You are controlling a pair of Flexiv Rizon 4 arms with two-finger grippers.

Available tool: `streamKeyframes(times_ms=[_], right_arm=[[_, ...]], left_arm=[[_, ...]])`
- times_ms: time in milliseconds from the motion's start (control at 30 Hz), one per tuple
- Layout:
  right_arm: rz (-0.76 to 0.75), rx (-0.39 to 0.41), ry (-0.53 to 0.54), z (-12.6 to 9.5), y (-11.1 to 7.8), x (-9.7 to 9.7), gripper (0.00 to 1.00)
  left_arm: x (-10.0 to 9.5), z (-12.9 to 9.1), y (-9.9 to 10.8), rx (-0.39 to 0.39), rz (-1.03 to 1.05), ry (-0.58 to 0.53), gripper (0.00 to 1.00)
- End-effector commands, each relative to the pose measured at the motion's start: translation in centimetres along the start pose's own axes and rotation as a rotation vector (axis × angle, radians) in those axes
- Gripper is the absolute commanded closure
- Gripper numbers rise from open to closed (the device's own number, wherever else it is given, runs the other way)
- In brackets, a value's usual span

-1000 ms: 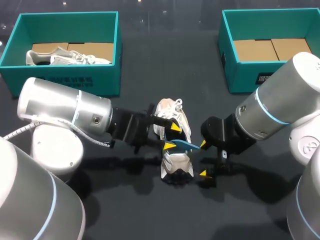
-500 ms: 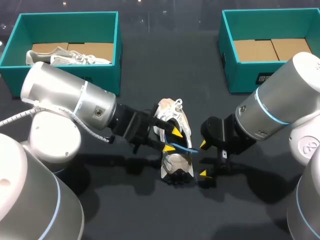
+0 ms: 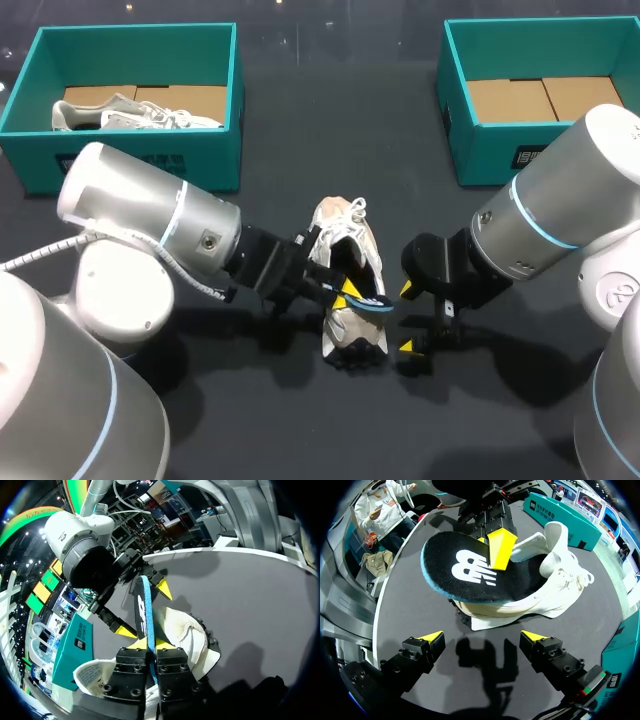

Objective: Take the shoe out of the shoebox, open the shoe tongue, remove and reinsert the insole, then place the shoe into the shoebox

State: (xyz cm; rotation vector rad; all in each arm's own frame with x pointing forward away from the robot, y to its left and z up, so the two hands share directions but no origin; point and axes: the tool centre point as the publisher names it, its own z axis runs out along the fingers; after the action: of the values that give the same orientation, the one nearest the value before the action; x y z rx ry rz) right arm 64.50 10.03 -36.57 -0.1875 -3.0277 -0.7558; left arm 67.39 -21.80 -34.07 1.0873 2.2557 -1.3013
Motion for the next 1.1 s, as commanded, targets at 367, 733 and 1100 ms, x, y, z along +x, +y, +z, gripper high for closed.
streamKeyframes(times_ms=[367,733,1100], right_arm=[[0.0,-0.002,-0.002,0.0,-0.1,0.1,0.0],[0.0,-0.002,-0.002,0.0,-0.1,0.1,0.0],[0.0,-0.002,-0.002,0.0,-0.1,0.1,0.0]], left_arm=[[0.2,0.1,3.2,-0.089,-0.003,-0.107,1.0],[-1.1,-0.2,-1.1,0.015,0.034,-0.129,0.63],[-1.2,0.8,-0.7,0.034,0.067,-0.102,1.0]])
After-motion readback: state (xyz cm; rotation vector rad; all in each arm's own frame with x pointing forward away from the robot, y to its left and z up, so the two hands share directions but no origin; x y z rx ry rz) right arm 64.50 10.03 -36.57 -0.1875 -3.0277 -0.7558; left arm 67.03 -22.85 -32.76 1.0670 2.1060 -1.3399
